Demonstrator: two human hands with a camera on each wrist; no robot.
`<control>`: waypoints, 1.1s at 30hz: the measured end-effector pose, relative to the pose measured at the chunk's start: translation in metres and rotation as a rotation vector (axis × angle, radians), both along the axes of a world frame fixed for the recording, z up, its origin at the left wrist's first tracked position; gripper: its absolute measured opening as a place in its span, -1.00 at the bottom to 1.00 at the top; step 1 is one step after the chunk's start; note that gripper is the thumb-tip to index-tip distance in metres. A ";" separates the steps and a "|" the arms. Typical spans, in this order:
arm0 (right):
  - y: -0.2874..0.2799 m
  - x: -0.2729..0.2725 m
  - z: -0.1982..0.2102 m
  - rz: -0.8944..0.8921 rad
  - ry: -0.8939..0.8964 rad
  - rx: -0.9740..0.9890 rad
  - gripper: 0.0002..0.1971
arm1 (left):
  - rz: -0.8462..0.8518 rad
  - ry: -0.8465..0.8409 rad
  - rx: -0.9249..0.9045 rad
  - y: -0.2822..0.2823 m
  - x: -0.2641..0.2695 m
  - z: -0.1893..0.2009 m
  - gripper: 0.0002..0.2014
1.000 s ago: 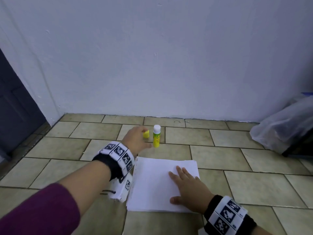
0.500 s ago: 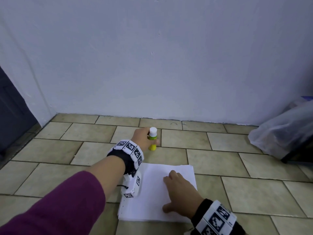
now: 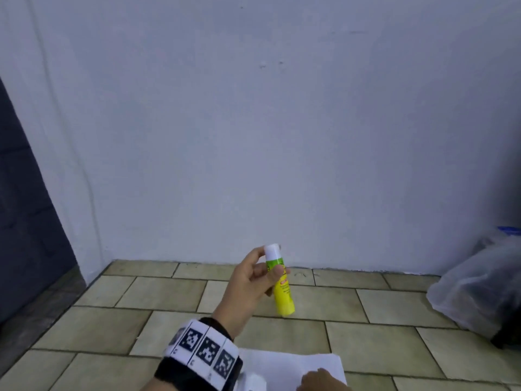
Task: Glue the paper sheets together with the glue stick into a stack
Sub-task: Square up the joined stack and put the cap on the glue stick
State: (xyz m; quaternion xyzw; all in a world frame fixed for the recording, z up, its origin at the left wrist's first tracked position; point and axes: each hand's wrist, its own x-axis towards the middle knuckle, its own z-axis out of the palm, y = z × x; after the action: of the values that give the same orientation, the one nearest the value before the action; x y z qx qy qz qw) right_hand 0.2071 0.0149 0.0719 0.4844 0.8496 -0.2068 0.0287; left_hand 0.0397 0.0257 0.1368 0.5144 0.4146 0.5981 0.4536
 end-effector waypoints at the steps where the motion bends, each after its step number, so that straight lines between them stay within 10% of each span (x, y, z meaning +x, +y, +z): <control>1: 0.000 0.003 0.005 -0.004 0.015 -0.015 -0.65 | -0.015 0.001 0.015 -0.002 0.003 0.004 -0.59; 5: -0.005 0.012 0.024 -0.184 0.607 0.001 -0.69 | 0.002 -0.017 0.072 -0.007 0.006 0.019 -0.43; 11: -0.004 -0.005 0.067 -0.300 1.443 -0.630 -0.53 | 0.009 -0.012 0.167 -0.013 0.016 0.029 -0.54; 19: -0.002 -0.016 0.060 -0.357 1.638 -0.277 -0.06 | 0.067 -0.051 0.244 -0.017 0.019 0.036 -0.59; 24: -0.007 -0.020 0.065 -0.330 1.762 -0.592 -0.34 | 0.084 -0.085 0.266 -0.017 0.018 0.038 -0.59; 30: -0.005 -0.020 0.062 -0.348 1.684 -0.257 -0.09 | 0.094 -0.093 0.277 -0.016 0.021 0.037 -0.61; 33: -0.007 -0.022 0.062 -0.341 1.804 -0.428 -0.19 | 0.108 -0.099 0.282 -0.016 0.021 0.038 -0.62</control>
State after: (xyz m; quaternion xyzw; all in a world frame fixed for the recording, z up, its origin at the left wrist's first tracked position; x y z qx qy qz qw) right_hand 0.1853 0.0075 0.1343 0.2437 0.4125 -0.6568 -0.5822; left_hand 0.0608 0.0098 0.1745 0.5200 0.3306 0.6984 0.3640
